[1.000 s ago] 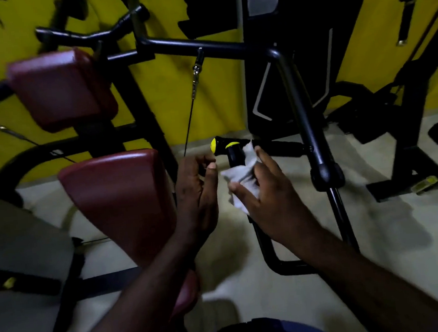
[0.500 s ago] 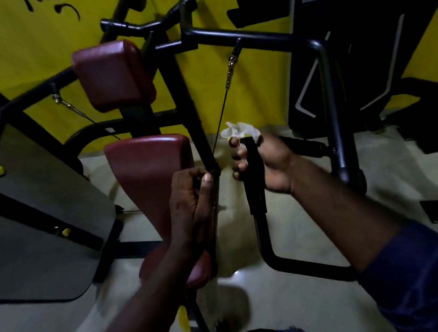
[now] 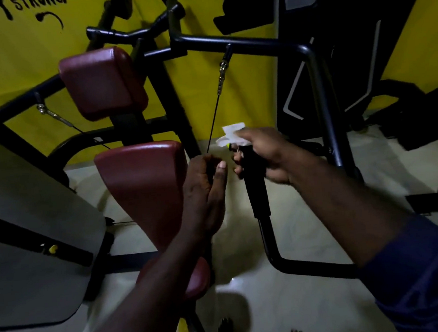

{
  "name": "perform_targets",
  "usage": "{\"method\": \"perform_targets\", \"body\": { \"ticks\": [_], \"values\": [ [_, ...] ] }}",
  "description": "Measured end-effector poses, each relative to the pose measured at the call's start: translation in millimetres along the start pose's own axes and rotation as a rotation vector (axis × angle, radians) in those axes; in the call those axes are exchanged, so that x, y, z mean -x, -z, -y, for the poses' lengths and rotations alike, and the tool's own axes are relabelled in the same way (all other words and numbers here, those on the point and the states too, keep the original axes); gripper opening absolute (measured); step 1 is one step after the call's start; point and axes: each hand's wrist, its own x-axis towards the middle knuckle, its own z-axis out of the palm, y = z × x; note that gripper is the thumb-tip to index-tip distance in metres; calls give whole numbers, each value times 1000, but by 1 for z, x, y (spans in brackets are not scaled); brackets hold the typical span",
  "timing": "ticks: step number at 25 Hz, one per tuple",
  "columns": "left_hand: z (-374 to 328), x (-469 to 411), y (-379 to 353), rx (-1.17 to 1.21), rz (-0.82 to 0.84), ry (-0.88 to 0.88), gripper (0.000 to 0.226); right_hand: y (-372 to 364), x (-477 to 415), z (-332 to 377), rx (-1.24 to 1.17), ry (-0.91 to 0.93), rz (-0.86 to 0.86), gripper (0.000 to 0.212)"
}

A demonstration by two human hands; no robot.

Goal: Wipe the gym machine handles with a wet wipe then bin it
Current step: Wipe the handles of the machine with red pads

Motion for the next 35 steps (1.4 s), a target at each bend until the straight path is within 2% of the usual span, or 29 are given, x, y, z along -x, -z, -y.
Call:
{"method": "perform_targets", "body": {
  "ticks": [1, 2, 4, 5, 8, 10, 12, 14, 16, 18, 19, 21, 23, 24, 27, 30, 32, 35],
  "values": [
    [1, -6, 0, 20, 32, -24, 15, -1, 5, -8, -160, -28, -9, 50],
    [3, -12, 2, 34, 65, -52, 18, -4, 11, -18, -144, -7, -101, 55],
    [7, -26, 7, 60, 144, -120, 25, -9, 30, -45, 343, 104, -334, 66],
    [9, -33, 11, 71, 187, -174, 26, -13, 44, -51, 614, 144, -415, 63],
    [21, -62, 20, 79, 280, -301, 30, -24, 43, -43, 904, 218, -559, 45],
    [27, -76, 22, 122, 213, -274, 30, -34, 17, -21, 1024, 247, -623, 38],
    [30, -87, 21, 167, 136, -245, 26, -39, -3, 0, 935, 232, -632, 36],
    [32, -90, 15, 213, 156, -253, 22, -30, -7, 8, 528, 68, -530, 35],
    [33, -88, 8, 271, 212, -251, 17, -29, 6, 3, 85, -60, -344, 32],
    [34, -86, 5, 326, 243, -262, 14, -33, 17, -11, -41, 5, -390, 37],
    [37, -87, 5, 340, 255, -288, 14, -35, 23, -19, 39, 31, -479, 46],
    [43, -92, 4, 361, 322, -356, 18, -46, 49, -44, 424, 3, -619, 70],
    [43, -97, 3, 363, 409, -420, 19, -53, 86, -78, 744, -36, -645, 72],
    [41, -99, 3, 354, 432, -448, 18, -55, 101, -91, 794, -44, -659, 66],
    [30, -110, 1, 318, 451, -447, 18, -59, 97, -85, 875, -11, -698, 40],
    [23, -126, 0, 345, 560, -342, 39, -62, 49, -39, 924, 67, -765, 21],
    [18, -128, 1, 350, 561, -335, 47, -59, 19, -13, 904, 67, -811, 6],
    [11, -119, 2, 295, 493, -369, 52, -51, 15, -6, 779, 59, -722, 18]
  ]
}}
